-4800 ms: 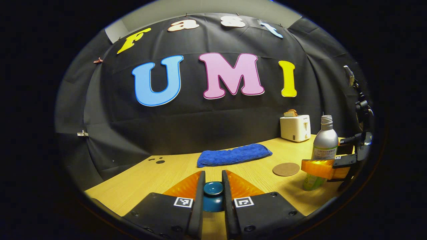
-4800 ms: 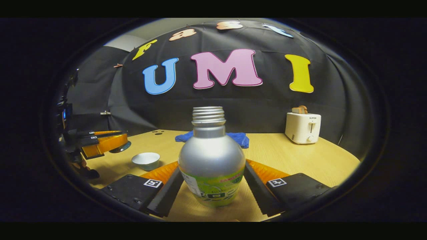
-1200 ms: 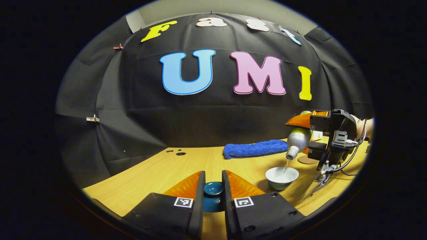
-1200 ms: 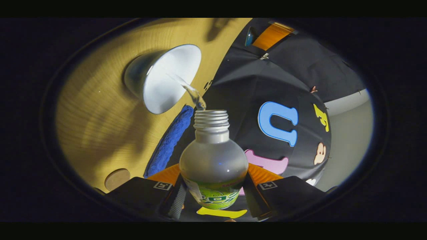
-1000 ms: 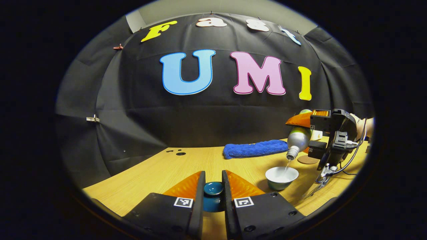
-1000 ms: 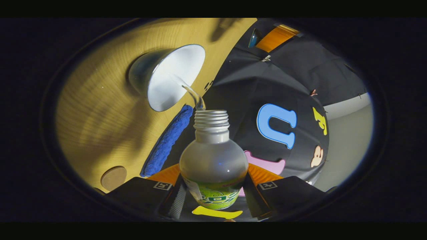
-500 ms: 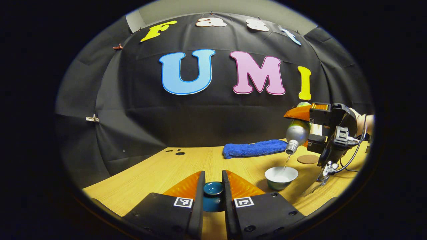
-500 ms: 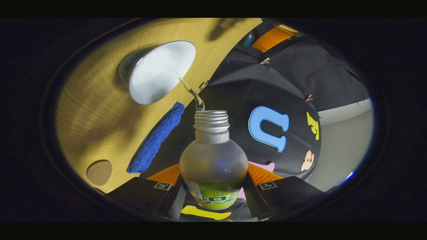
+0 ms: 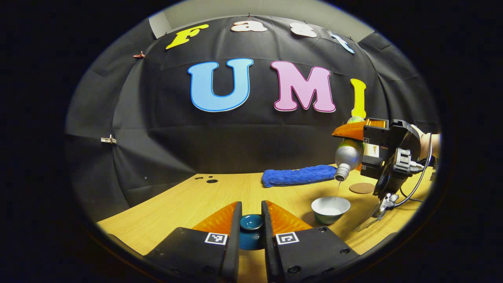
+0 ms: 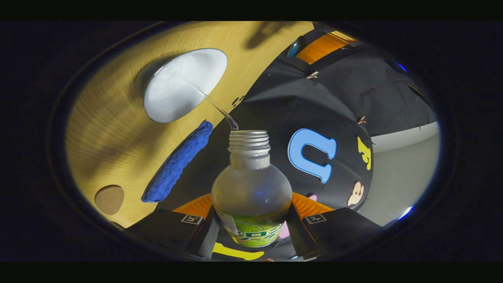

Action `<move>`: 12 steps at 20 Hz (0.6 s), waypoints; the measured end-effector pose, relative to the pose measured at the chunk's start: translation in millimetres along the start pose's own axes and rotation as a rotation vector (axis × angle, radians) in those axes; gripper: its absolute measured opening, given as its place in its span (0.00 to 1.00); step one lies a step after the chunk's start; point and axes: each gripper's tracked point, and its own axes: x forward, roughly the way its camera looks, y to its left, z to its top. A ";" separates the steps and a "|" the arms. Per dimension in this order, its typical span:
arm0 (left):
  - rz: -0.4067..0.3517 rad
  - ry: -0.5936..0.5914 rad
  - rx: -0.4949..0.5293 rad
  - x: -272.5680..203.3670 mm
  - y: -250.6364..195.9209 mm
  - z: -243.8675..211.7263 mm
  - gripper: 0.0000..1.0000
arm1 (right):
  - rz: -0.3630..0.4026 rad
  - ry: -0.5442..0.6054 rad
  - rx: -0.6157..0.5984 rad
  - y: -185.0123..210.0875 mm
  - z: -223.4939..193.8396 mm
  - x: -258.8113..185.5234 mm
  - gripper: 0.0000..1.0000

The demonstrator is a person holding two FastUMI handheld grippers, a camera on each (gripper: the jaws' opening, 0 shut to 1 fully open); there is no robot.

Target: Open the teacup lid with one hand, grasp the water bottle and pour water into the teacup with the other hand; after pouring, place the water bottle on the coaster and then close the teacup lid.

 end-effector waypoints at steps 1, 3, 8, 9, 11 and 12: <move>0.000 -0.001 0.000 0.0 0.2 0.8 0.30 | 0.001 0.000 -0.005 0.8 0.3 0.3 0.78; -0.002 -0.001 -0.001 0.9 -0.4 1.3 0.30 | 0.002 -0.001 -0.012 1.2 1.2 -1.0 0.78; -0.007 -0.001 0.000 -0.1 -0.4 0.5 0.30 | -0.006 -0.001 -0.002 -3.2 2.5 -1.8 0.78; -0.007 0.000 0.000 -0.1 -0.5 0.7 0.30 | -0.007 -0.001 -0.002 -3.8 3.5 -1.9 0.78; -0.008 0.000 0.000 0.0 -0.7 1.0 0.30 | -0.006 -0.003 -0.007 -3.1 4.8 -1.4 0.78; -0.008 -0.001 0.000 0.0 -0.8 0.8 0.30 | -0.006 -0.004 -0.012 -3.0 5.9 -1.6 0.78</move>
